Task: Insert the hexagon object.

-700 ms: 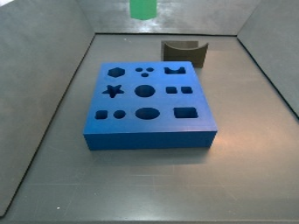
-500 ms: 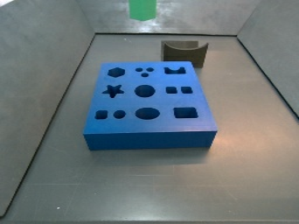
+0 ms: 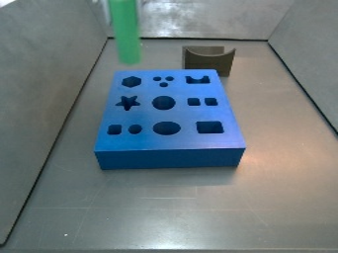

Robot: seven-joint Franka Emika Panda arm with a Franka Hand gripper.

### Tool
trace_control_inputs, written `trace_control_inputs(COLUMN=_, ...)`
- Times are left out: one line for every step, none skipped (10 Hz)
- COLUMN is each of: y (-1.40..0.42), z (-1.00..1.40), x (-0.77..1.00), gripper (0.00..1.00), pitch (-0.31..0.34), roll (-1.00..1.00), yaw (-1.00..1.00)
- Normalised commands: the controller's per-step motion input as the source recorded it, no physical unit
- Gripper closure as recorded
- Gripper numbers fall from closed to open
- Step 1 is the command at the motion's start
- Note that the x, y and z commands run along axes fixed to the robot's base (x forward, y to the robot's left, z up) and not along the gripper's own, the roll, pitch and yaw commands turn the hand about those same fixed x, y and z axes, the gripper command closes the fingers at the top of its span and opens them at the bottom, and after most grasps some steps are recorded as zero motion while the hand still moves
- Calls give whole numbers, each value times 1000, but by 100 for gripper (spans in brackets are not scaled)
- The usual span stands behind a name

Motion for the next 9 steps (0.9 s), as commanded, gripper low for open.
trace_control_inputs(y=269, z=-609, x=-489, gripper=100, pitch=-293, roll=-196, yaw=0)
trace_control_inputs(y=397, z=-409, x=-209, gripper=100, pitch=-270, roll=-326, yaw=0)
trace_control_inputs(y=440, z=-217, x=0, gripper=100, pitch=-203, roll=-457, yaw=0)
trace_control_inputs(y=460, z=-143, x=126, gripper=100, pitch=-101, roll=-491, yaw=0)
trace_control_inputs(y=306, z=-323, x=331, gripper=100, pitch=0, roll=-266, yaw=0)
trace_control_inputs(y=203, z=-380, x=180, gripper=100, pitch=-13, roll=-209, yaw=-120)
trace_control_inputs(y=131, z=-297, x=131, gripper=100, pitch=0, roll=-147, yaw=-86)
trace_control_inputs(y=57, z=-263, x=111, gripper=100, pitch=0, roll=-126, yaw=-54)
trace_control_inputs(y=46, z=-251, x=54, gripper=100, pitch=0, roll=-111, yaw=-23)
